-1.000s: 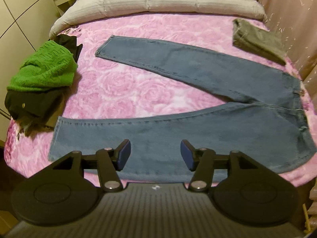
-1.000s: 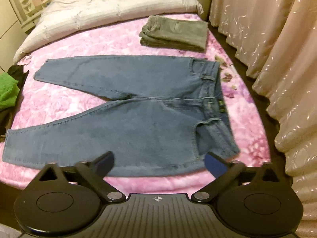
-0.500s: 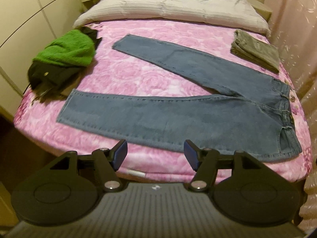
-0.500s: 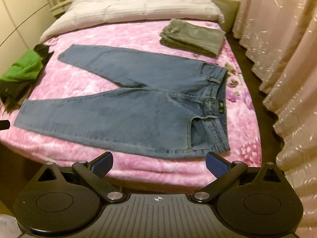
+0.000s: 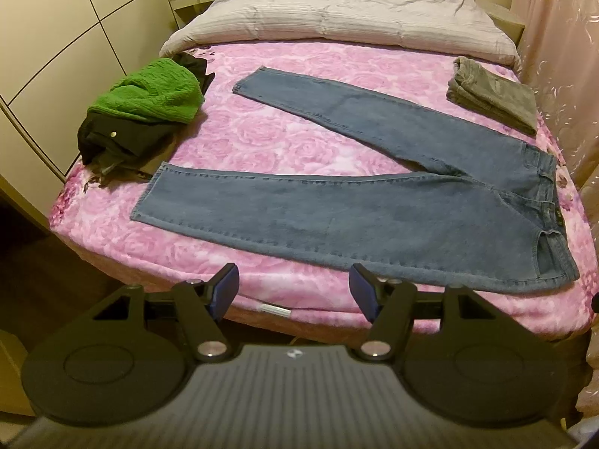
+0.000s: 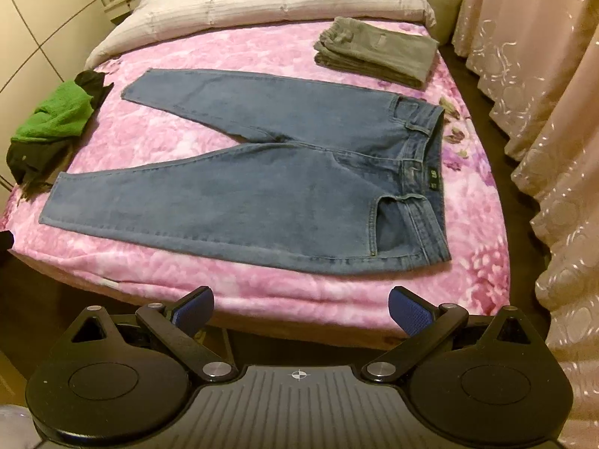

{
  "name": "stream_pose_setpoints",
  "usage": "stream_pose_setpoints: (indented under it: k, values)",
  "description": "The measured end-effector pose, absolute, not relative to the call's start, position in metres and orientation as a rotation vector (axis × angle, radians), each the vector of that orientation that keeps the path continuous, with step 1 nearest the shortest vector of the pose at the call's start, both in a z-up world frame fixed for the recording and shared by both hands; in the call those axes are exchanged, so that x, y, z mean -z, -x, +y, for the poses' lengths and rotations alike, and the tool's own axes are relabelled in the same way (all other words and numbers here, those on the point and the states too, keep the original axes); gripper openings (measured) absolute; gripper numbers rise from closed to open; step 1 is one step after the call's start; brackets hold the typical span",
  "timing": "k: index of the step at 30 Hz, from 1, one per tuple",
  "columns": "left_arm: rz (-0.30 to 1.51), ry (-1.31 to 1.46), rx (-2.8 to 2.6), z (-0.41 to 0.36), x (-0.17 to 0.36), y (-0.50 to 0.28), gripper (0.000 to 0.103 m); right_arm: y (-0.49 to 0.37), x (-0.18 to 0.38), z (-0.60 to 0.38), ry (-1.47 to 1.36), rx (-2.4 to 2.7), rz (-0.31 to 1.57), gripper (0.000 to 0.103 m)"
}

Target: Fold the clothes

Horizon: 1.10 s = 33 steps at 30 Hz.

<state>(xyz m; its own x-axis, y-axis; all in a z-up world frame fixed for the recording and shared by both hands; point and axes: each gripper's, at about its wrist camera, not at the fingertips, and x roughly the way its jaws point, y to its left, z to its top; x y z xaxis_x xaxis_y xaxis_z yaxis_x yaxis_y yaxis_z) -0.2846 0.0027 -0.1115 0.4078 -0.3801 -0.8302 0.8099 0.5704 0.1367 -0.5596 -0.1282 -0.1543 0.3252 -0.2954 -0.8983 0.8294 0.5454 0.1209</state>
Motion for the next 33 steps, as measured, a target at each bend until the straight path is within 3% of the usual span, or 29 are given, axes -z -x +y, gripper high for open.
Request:
stream_pose_setpoints:
  k: [33]
  values:
    - [0.929,-0.641,0.737,0.021,0.123,0.300,0.063,0.549,0.167,-0.126,-0.618,0.728,1.062,0.102]
